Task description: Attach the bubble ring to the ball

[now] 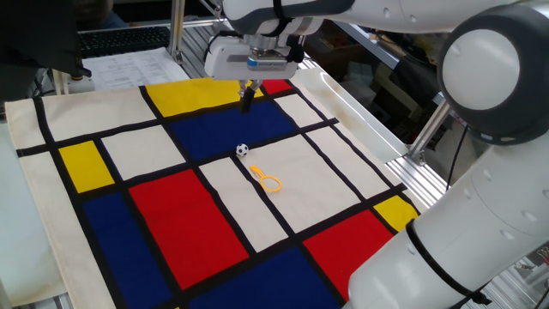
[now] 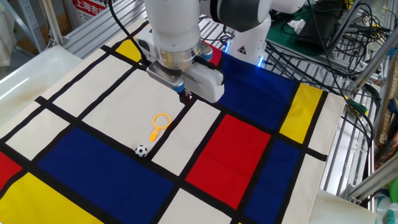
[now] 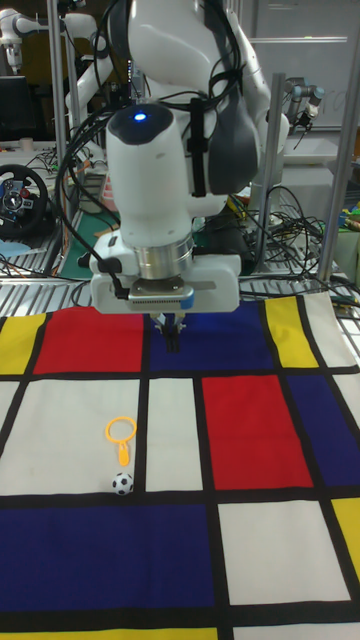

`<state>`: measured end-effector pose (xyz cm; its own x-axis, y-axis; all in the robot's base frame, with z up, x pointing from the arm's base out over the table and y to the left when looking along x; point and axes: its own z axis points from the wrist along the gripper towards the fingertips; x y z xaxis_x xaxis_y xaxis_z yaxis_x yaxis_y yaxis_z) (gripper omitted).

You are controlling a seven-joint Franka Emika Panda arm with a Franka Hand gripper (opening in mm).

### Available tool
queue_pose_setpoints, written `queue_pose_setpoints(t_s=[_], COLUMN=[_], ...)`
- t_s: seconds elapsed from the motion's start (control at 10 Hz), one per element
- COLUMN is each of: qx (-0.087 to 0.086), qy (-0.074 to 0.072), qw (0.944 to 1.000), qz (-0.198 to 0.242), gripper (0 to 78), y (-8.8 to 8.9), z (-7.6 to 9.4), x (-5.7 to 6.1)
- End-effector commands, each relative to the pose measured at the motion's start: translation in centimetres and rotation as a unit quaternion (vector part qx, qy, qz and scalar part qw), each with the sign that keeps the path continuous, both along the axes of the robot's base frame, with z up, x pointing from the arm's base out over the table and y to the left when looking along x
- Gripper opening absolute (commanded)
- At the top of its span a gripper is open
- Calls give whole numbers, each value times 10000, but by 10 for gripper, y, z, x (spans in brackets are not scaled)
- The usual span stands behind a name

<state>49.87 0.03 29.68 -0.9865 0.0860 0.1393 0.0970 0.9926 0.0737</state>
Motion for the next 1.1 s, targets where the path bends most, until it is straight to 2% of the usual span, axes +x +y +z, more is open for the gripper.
queue_pose_setpoints(t_s=[0.1, 0.4, 0.7, 1.1], qx=[28, -16, -20, -26], qy=[-137, -151, -211, -196], qw=[9999, 9998, 9998, 9998], qz=[49, 120, 41, 33], gripper=[0, 0, 0, 0], y=[-12, -20, -21, -21], z=[-2, -3, -3, -3], x=[4, 9, 9, 9])
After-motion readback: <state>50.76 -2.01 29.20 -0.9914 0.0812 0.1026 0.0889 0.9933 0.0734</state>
